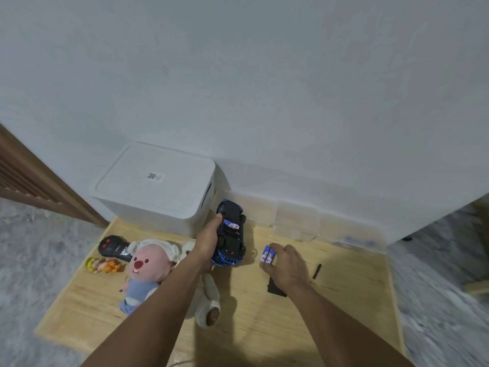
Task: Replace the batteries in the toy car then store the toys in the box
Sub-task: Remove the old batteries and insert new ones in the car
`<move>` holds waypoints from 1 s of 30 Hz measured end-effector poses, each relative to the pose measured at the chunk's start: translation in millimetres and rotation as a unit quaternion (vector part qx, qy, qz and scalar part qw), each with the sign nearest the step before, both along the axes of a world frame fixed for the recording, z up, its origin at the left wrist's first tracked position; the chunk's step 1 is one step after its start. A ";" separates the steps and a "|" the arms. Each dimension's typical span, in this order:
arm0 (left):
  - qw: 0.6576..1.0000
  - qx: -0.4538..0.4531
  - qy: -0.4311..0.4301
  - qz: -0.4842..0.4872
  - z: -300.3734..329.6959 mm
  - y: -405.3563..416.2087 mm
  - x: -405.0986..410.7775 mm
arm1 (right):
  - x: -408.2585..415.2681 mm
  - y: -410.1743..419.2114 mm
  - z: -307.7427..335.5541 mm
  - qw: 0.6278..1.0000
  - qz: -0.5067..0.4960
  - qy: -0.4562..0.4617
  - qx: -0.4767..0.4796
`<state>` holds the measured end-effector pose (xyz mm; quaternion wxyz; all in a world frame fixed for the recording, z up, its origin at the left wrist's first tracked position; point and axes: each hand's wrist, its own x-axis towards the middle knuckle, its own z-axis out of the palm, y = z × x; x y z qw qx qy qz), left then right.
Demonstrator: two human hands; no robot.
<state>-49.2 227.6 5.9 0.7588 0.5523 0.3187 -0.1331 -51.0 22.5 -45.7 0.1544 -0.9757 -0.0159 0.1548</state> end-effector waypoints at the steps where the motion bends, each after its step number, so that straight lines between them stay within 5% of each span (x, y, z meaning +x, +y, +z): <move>1: 1.000 0.005 0.000 0.002 -0.9 -0.6 0.2 | 0.5 -0.3 -0.2 1.000 0.000 0.003 0.003; 8: 1.000 -0.004 0.019 0.003 -7.5 -3.8 -2.5 | 1.1 -7.7 2.9 0.999 -0.030 0.016 0.032; 21: 0.999 -0.029 0.032 -0.011 -10.0 -16.9 -10.1 | 0.5 -8.6 33.5 0.941 -0.146 0.029 0.302; 30: 0.999 -0.042 0.024 -0.012 -4.5 -24.2 -13.3 | 6.6 21.7 75.6 0.926 -0.098 -0.033 0.364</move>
